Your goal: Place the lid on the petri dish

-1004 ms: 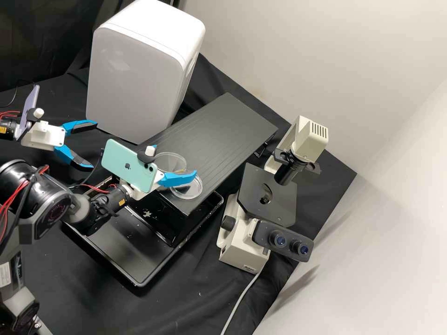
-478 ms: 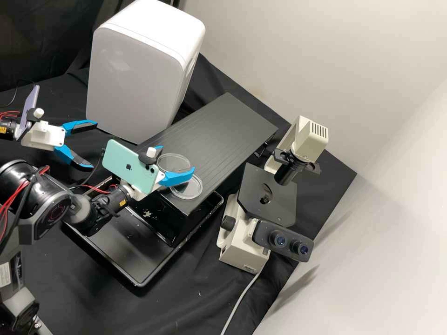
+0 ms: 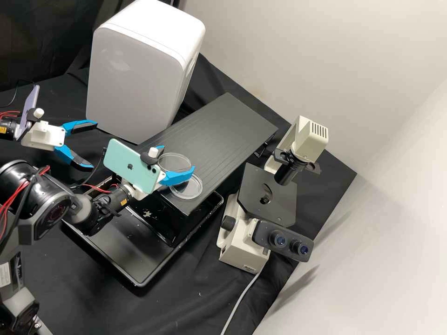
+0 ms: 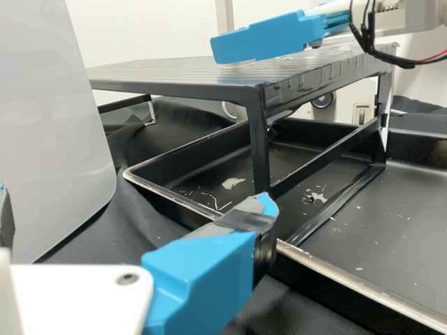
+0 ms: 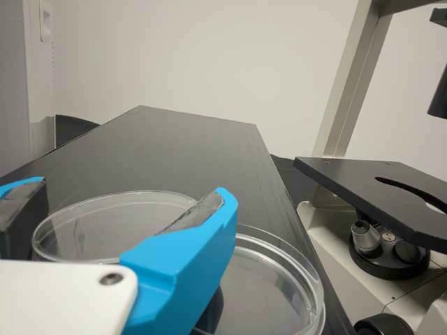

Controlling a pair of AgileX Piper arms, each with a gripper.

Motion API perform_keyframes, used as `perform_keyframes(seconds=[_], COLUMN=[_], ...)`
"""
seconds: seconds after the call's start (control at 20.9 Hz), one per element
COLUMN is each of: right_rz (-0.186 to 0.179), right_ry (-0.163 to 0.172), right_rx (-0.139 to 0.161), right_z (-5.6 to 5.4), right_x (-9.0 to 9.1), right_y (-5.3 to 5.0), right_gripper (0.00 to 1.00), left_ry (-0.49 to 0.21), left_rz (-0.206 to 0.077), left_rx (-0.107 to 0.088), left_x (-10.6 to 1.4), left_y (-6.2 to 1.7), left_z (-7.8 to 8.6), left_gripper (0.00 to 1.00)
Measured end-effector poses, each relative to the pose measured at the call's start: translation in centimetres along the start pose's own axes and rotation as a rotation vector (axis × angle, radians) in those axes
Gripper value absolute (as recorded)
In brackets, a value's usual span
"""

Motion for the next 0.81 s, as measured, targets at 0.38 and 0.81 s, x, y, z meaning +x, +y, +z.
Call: perform_keyframes(seconds=[0.38, 0.81], right_rz=[0.037, 0.068], right_ry=[-0.031, -0.057], right_rx=[0.019, 0.043], right_z=[0.7, 1.5], right_x=[-0.9, -3.3], right_y=[1.5, 2.3], right_gripper=[0.00, 0.00], left_ry=[0.000, 0.000], left_rz=[0.000, 0.000], left_rx=[0.000, 0.000], left_x=[0.0, 0.0], left_y=[0.00, 0.00], left_z=[0.0, 0.0], left_gripper=[1.00, 1.00])
